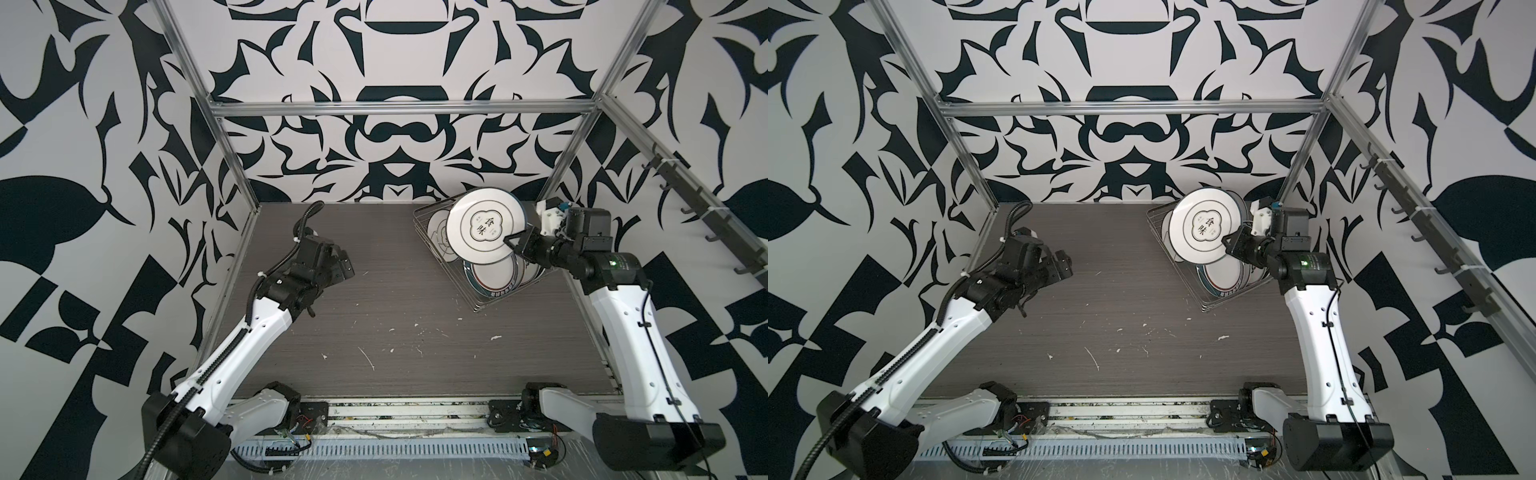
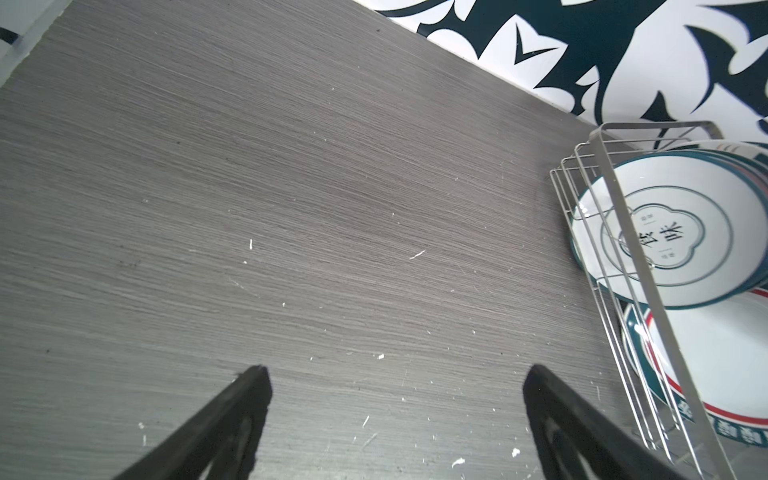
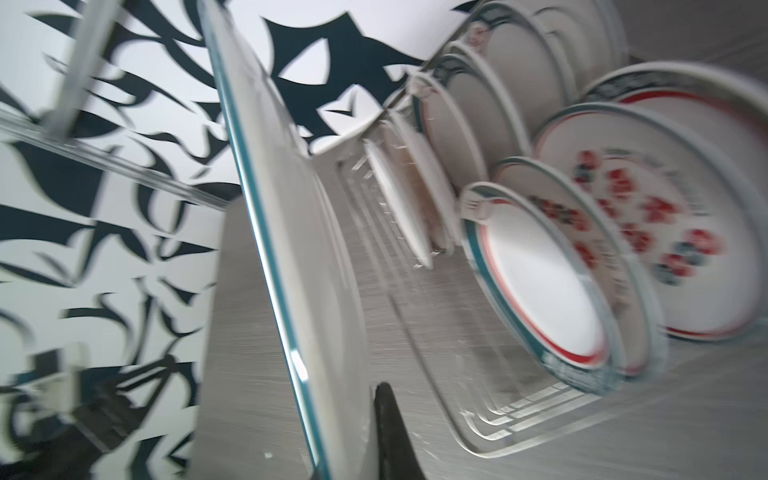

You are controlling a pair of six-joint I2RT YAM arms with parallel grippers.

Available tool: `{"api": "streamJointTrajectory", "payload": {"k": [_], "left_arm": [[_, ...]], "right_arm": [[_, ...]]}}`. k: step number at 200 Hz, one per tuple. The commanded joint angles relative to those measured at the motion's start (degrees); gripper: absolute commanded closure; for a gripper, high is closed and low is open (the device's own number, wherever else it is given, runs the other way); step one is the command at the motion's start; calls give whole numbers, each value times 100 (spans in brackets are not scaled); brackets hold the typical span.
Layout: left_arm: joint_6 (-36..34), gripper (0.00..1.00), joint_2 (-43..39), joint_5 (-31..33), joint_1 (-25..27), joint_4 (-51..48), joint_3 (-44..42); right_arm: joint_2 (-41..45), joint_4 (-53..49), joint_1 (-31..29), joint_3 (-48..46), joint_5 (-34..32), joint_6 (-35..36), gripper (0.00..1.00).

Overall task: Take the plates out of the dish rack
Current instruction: 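Close the right gripper on the plate rim and lift it out of the rack, then carry the flower-logo plate to the left gripper while it grasps the rim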

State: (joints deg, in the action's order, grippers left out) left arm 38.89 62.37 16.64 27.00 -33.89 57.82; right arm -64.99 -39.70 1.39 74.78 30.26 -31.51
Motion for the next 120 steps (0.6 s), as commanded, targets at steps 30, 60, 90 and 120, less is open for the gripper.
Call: {"api": "streamJointTrajectory", "payload": {"k": [30, 60, 90, 120], "left_arm": [[297, 1, -454, -471, -15, 120, -545], [361, 1, -597, -774, -13, 262, -700], [441, 0, -786, -1053, -19, 333, -804], [584, 1, -932, -1386, -18, 410, -869]], "right_arm": [[-99, 2002, -494, -791, 976, -1449, 100], [-424, 2375, -1130, -921, 683, -1616, 100], [-838, 2819, -1799, -975, 404, -1781, 100], [-1402, 3329, -2405, -898, 215, -2011, 100]]}}
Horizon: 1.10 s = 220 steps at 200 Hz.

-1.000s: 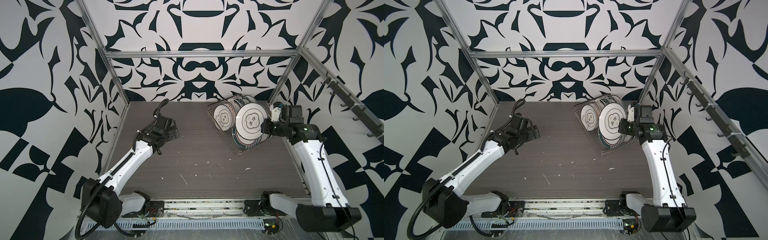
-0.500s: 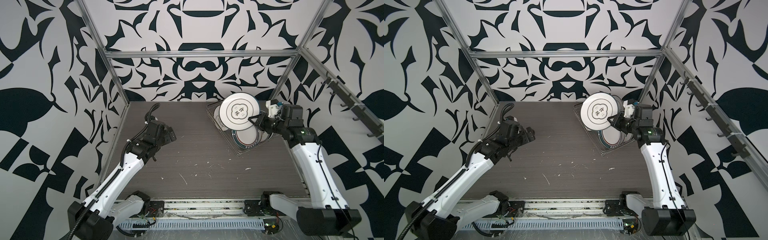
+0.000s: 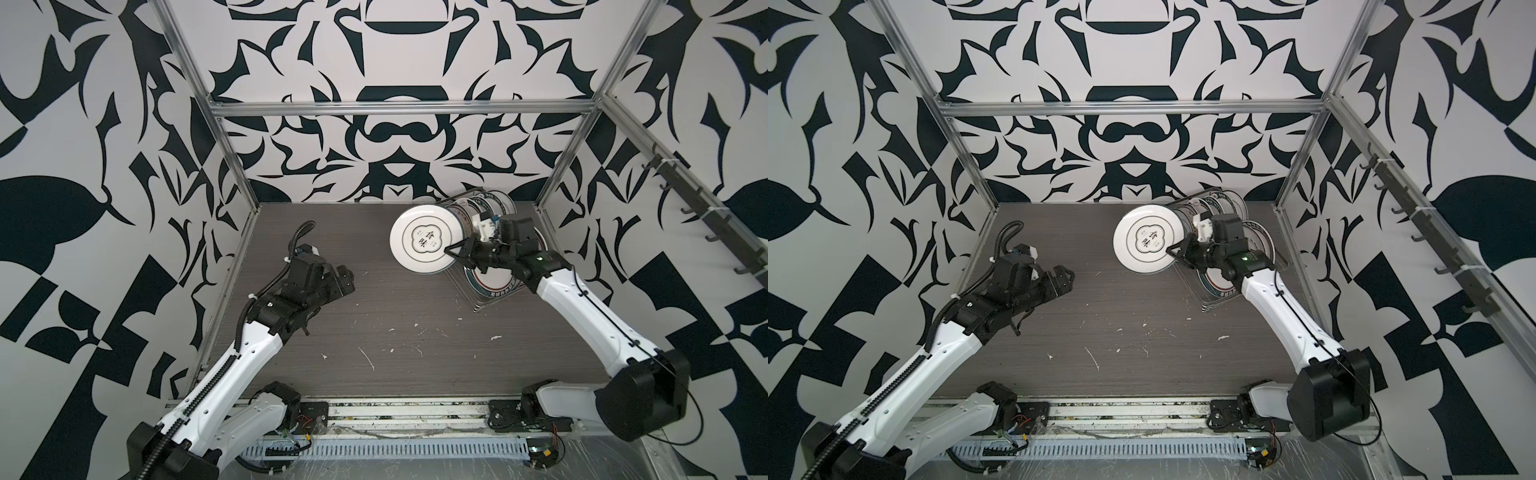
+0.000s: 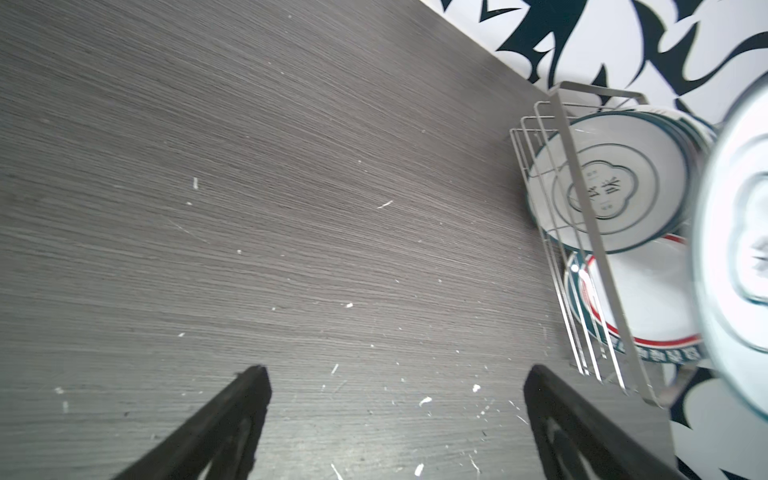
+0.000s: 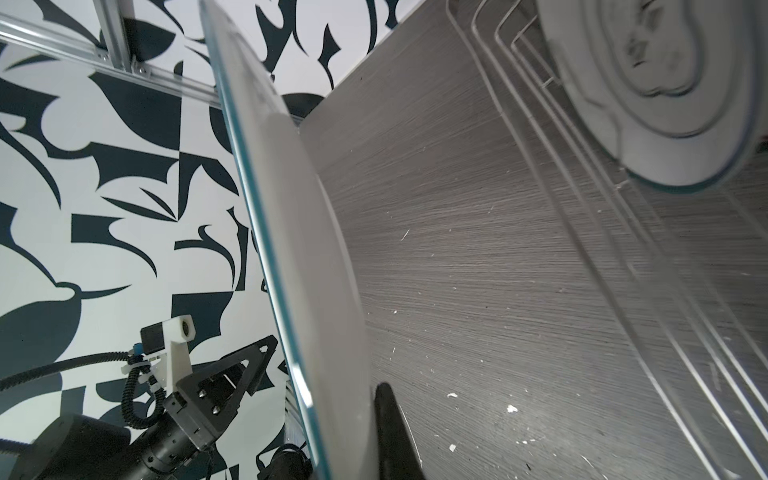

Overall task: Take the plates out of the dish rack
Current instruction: 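Carry the flower-logo plate to the left gripper while it grasps the rim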

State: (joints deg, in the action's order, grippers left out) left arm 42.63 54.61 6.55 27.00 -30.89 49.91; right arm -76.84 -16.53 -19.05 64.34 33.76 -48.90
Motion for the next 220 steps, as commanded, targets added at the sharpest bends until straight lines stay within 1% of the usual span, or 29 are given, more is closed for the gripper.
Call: {"api": "streamJointTrajectory", "payload": {"k": [1, 13, 57, 90, 110, 136, 144, 151, 154, 160, 171, 189, 220], "left_arm": [[210, 1, -159, -384, -19, 110, -78], [245, 1, -181, -475, -14, 133, -85], [388, 3, -73, -381, -26, 132, -18], [421, 6, 226, -368, -72, 161, 106], [389, 7, 343, -383, -204, 126, 116], [382, 12, 409, -665, -501, 366, -25], [434, 14, 422, -837, -630, 506, -88], [460, 14, 429, -1057, -752, 661, -136], [476, 18, 427, -1140, -790, 741, -162], [519, 20, 410, -1270, -844, 884, -214], [540, 21, 406, -1391, -906, 1089, -287], [506, 24, 491, -1474, -940, 1137, -271], [542, 28, 638, -1701, -1017, 1333, -318]], "right_arm": [[-239, 1030, -384, 148, -142, -279, 100], [-476, 1258, -574, 191, -168, -399, 100], [-1099, 1911, -1159, 281, -176, -802, 100], [-1347, 2428, -1421, 202, -116, -1144, 100], [-1442, 2561, -1496, 213, -91, -1230, 100], [-1525, 2827, -1540, 168, 2, -1392, 100], [-1558, 2946, -1553, 145, 55, -1468, 100], [-1591, 3034, -1567, 119, 86, -1531, 100], [-1596, 3060, -1579, 107, 93, -1559, 100], [-1597, 3098, -1598, 89, 102, -1594, 100], [-1589, 3121, -1637, 58, 105, -1598, 100], [-1639, 3193, -1682, 26, 134, -1613, 100], [-1820, 3709, -1747, -68, 280, -1910, 100]]}}
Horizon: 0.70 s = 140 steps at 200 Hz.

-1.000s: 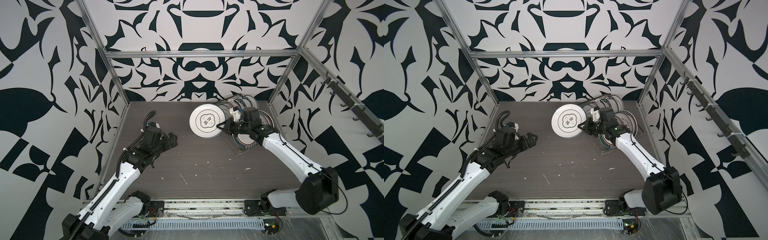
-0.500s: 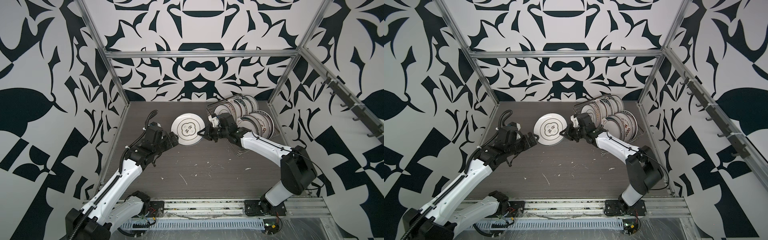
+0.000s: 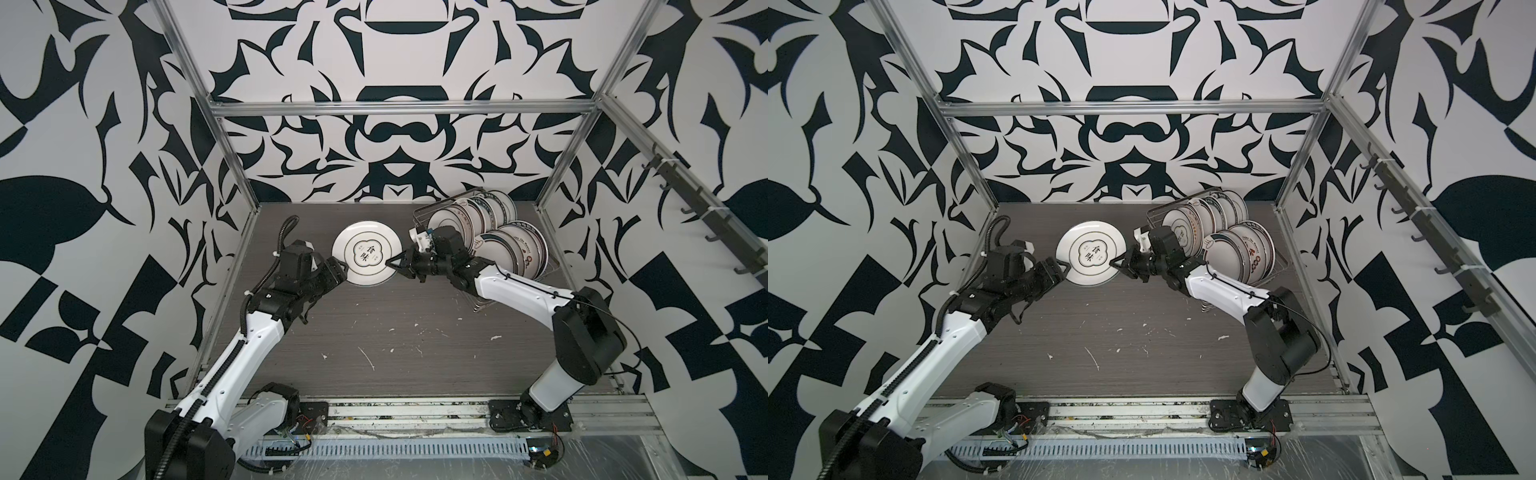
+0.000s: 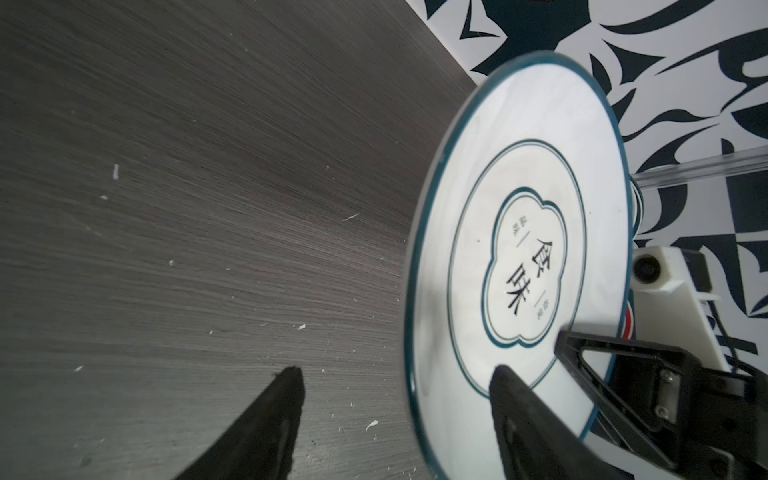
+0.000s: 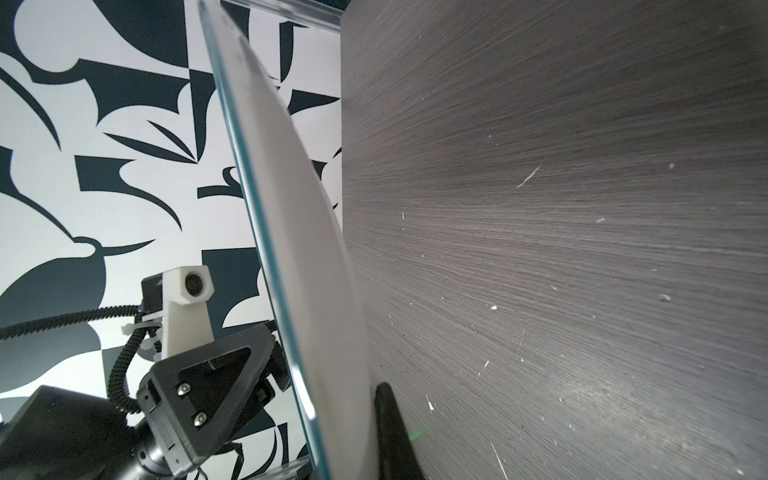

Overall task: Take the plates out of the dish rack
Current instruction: 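Carry the flower-logo plate to the left gripper while it grasps the rim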

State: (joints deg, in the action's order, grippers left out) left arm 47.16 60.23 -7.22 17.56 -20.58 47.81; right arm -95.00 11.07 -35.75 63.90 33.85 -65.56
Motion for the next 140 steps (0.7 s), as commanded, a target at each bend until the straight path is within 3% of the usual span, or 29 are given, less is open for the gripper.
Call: {"api": "streamJointTrajectory", "payload": {"k": [1, 53, 140], "left_arm": [[95, 28, 77, -337, -80, 314, -111], [283, 50, 260, -841, -414, 830, -285], [211, 82, 204, -1224, -784, 725, -426]], "right_arm": [[-7, 954, -79, -25, 276, -246, 100], [-174, 1204, -206, -5, 298, -360, 100], [-496, 1520, -311, 214, 439, -507, 95]]}}
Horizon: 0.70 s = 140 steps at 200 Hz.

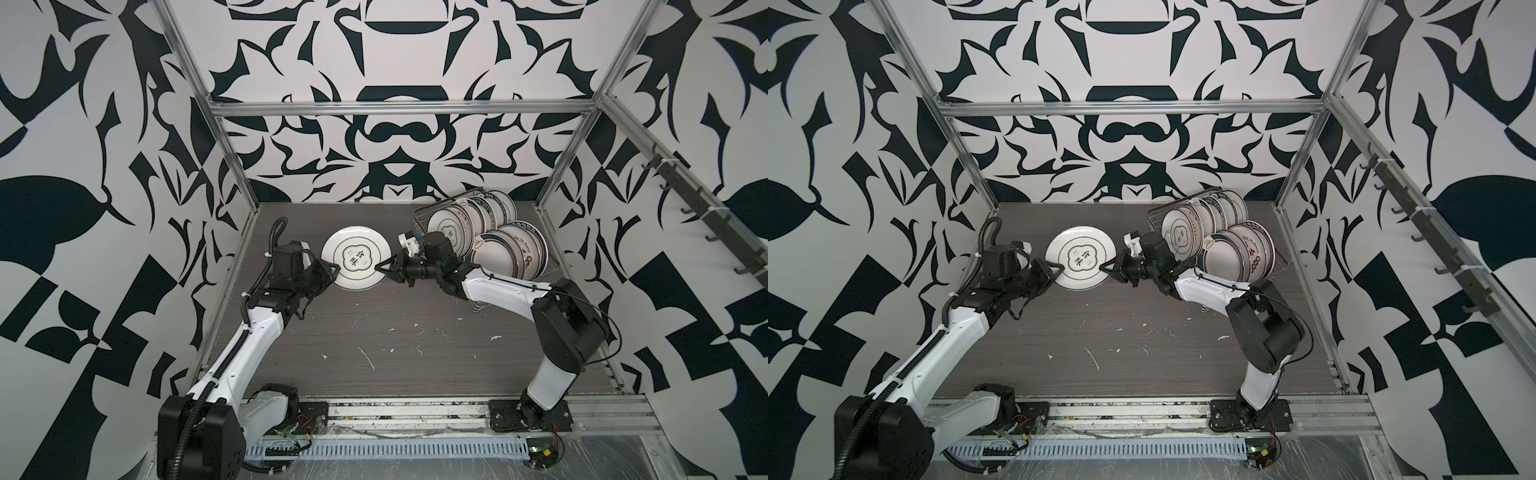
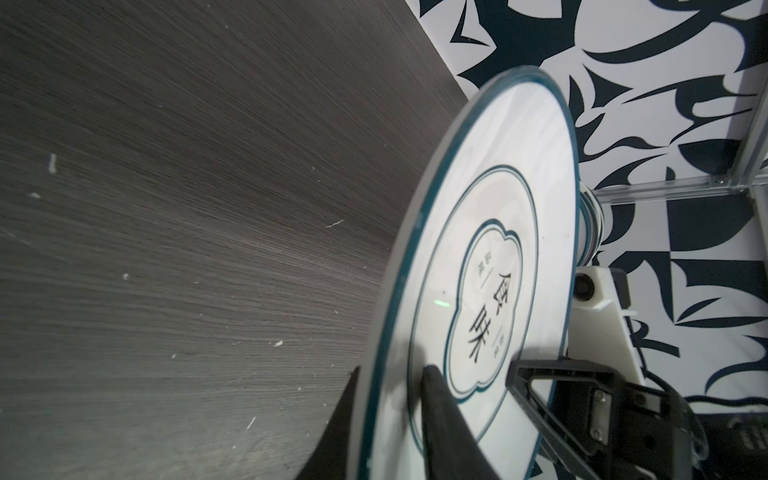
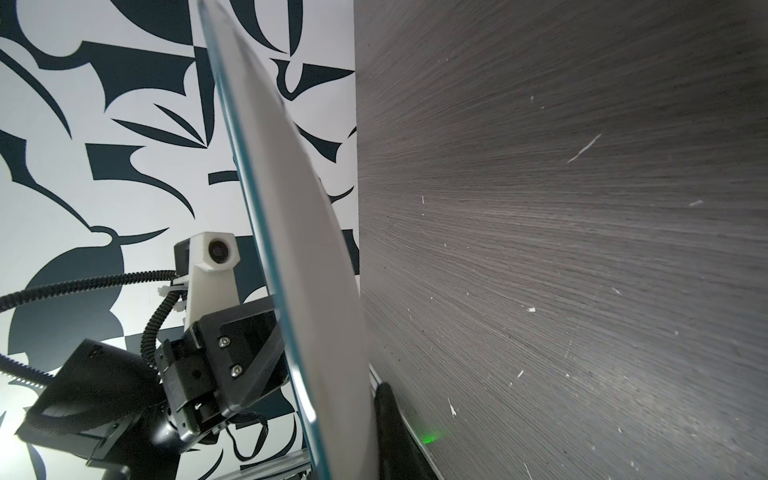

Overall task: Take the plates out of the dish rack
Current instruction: 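Carry the flower-logo plate to the left gripper while it grasps the rim, then lower the plate flat onto the table with the left gripper while right withdraws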

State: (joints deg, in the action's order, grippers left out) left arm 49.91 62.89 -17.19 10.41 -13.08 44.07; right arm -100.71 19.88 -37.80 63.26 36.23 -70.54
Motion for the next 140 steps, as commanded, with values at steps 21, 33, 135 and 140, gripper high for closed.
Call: {"api": "streamJointTrajectory", "payload": {"k": [21, 33, 135, 140], "left_arm": [[-90, 87, -95, -317, -183, -71, -91], [-92, 90, -135, -353, -265, -79, -117], [-479, 100, -411, -666, -1406, -890, 65], [-535, 100, -410, -673, -1490, -950, 87]], "right_arm": [[68, 641, -124, 360, 227, -12, 89], [72, 640, -129, 379, 227, -4, 85], [557, -2261, 7, 1127, -701, 1824, 35], [623, -2721, 7, 1274, -935, 2130, 35]]}}
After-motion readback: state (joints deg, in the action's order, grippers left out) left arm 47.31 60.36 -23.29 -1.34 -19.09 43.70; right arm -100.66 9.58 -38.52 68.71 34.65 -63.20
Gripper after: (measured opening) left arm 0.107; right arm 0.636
